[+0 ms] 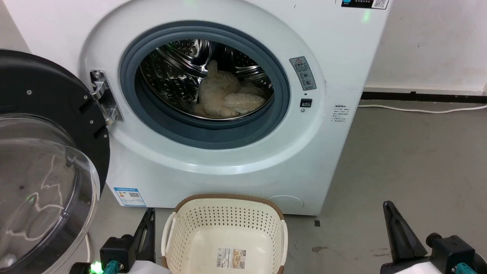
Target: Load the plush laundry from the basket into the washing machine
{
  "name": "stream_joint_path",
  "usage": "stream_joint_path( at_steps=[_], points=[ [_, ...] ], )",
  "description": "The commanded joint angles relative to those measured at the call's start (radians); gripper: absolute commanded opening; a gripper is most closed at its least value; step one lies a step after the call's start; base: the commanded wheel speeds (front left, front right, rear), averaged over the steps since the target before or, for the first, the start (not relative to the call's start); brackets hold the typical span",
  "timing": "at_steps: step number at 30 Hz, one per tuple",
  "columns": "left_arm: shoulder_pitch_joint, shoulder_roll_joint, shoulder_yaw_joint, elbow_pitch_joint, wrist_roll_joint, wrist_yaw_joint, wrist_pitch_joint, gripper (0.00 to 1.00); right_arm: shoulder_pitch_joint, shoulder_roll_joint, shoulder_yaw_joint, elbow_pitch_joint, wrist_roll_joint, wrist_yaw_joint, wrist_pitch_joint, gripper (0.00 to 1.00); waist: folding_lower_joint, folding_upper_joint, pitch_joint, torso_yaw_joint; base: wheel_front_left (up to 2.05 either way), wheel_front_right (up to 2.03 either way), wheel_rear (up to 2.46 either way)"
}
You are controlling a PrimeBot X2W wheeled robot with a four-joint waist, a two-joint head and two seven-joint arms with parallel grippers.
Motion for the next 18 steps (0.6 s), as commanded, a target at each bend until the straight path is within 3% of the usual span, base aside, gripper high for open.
stream_joint_path(
  at_steps=[1,18],
  points=[
    [-0.011,-0.004,0.004,-0.008,0.008,-0.005,0.007,0.0,-0.021,0.001,-0.001,0.004,-0.008,0.0,0.006,0.0,-0.0001,-0.0001,0.0,0.0,0.0,0.0,0.0],
    [-0.019,-0.012,0.016,-0.031,0.025,-0.007,0.042,0.0,-0.039,0.002,-0.001,0.008,-0.027,0.0,0.041,0.0,-0.0001,-0.0001,0.005,0.001,0.0,0.0,0.0]
  ],
)
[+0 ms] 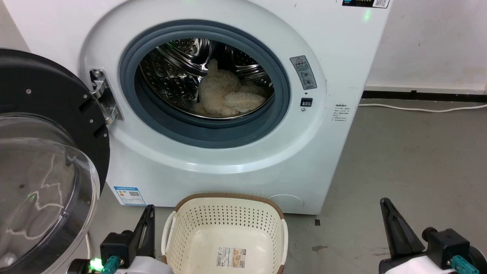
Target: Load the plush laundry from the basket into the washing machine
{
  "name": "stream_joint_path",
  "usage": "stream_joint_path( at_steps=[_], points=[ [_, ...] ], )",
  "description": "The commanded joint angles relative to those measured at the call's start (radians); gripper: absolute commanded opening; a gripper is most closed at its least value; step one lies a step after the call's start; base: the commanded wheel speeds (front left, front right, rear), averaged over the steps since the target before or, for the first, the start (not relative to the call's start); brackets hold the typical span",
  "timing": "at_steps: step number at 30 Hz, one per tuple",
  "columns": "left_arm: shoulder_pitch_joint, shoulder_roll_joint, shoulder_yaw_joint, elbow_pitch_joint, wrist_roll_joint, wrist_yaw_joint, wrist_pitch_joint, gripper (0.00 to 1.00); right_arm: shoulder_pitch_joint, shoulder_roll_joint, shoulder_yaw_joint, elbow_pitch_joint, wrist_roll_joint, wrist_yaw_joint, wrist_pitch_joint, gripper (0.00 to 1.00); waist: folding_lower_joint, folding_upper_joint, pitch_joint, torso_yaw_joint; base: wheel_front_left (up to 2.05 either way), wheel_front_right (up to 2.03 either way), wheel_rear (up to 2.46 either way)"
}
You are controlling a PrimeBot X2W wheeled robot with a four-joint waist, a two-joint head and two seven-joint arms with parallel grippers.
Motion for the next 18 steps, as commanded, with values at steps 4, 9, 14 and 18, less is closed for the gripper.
stream_joint_path(
  at_steps=[4,9,14,18],
  points=[
    [-0.015,-0.004,0.008,-0.013,0.011,-0.006,0.017,0.0,-0.022,0.002,-0.002,0.003,-0.011,0.0,0.013,0.0,-0.0001,0.0,0.001,0.0,0.0,0.0,0.0],
    [-0.017,-0.006,0.011,-0.018,0.015,-0.006,0.025,0.0,-0.026,0.002,-0.002,0.004,-0.015,0.0,0.022,0.0,-0.0001,0.0,0.002,0.0,0.0,0.0,0.0],
    [-0.019,-0.009,0.014,-0.025,0.02,-0.007,0.035,0.0,-0.032,0.002,-0.002,0.006,-0.021,0.0,0.032,0.0,-0.0001,0.0,0.004,0.001,0.0,0.0,0.0],
    [-0.021,-0.011,0.017,-0.031,0.024,-0.007,0.044,0.0,-0.036,0.002,-0.002,0.007,-0.025,0.0,0.04,0.0,-0.0001,0.0,0.005,0.001,0.0,0.0,0.0]
  ],
)
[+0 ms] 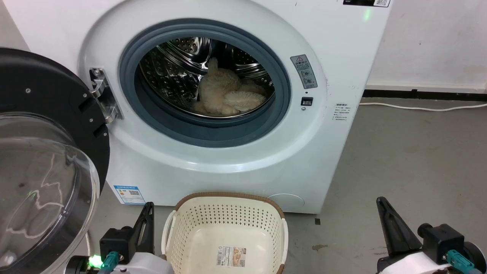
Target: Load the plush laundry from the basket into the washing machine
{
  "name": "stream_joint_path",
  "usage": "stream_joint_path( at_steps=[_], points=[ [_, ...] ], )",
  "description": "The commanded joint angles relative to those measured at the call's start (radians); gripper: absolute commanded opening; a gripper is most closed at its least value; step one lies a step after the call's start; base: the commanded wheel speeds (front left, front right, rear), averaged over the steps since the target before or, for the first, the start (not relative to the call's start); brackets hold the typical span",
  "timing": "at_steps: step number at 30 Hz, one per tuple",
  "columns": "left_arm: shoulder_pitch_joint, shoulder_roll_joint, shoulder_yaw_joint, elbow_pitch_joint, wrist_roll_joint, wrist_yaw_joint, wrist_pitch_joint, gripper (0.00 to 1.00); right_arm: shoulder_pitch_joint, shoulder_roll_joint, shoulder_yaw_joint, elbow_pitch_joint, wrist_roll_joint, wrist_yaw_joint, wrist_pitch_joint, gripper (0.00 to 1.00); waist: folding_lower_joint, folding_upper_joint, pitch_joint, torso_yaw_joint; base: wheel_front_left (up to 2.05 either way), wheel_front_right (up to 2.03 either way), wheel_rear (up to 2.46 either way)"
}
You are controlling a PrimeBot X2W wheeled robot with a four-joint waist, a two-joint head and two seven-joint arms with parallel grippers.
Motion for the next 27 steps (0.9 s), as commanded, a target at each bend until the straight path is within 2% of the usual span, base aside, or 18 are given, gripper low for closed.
stream_joint_path(
  at_steps=[1,27],
  points=[
    [-0.017,-0.003,0.005,-0.009,0.008,-0.003,0.004,0.0,-0.021,0.002,-0.001,0.003,-0.009,0.0,0.006,0.0,0.0,0.0,0.0,0.0,0.0,0.0,0.0],
    [-0.029,-0.016,0.023,-0.044,0.034,-0.006,0.057,0.0,-0.049,0.003,-0.002,0.009,-0.038,0.001,0.059,0.0,0.0,0.0,0.007,0.001,0.0,0.0,0.0]
  ],
)
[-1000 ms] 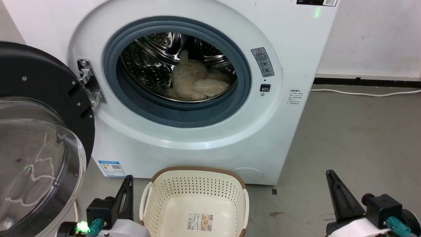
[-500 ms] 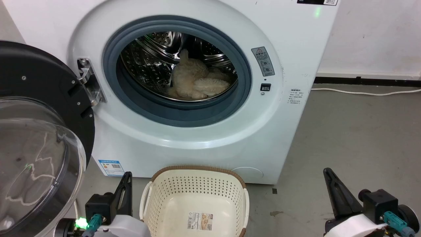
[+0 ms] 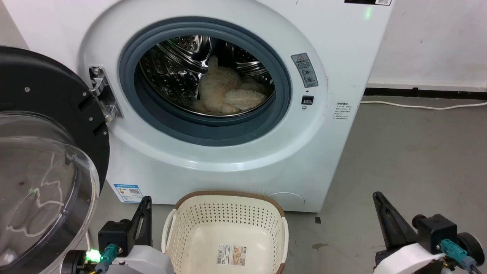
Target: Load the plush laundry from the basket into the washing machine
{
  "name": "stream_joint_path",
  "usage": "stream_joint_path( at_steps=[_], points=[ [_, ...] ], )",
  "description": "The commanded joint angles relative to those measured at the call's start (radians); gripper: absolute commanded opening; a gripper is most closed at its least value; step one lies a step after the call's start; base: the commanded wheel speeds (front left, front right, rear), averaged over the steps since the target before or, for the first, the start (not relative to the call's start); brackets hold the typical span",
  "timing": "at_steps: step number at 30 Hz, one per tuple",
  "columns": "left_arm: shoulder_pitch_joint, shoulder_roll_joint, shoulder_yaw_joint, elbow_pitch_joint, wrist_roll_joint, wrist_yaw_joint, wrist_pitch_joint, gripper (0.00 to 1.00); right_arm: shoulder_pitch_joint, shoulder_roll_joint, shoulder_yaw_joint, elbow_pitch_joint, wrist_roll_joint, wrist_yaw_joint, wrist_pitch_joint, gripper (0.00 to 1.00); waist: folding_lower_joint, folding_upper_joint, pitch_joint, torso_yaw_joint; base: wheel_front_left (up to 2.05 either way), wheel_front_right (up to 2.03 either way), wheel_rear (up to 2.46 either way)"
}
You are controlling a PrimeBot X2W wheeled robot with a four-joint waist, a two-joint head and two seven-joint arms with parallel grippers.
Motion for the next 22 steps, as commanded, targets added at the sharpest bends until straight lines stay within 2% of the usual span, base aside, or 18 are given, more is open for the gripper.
stream_joint_path(
  at_steps=[1,22],
  points=[
    [-0.015,-0.005,0.004,-0.008,0.009,-0.004,0.006,0.0,-0.015,0.003,-0.002,0.003,-0.011,0.001,0.007,0.0,0.0,0.0,0.0,0.0,0.0,0.0,0.0],
    [-0.024,-0.014,0.018,-0.034,0.028,-0.006,0.044,0.0,-0.036,0.003,-0.002,0.008,-0.032,0.001,0.046,0.0,0.0,0.0,0.005,0.001,0.0,0.0,0.0]
  ],
)
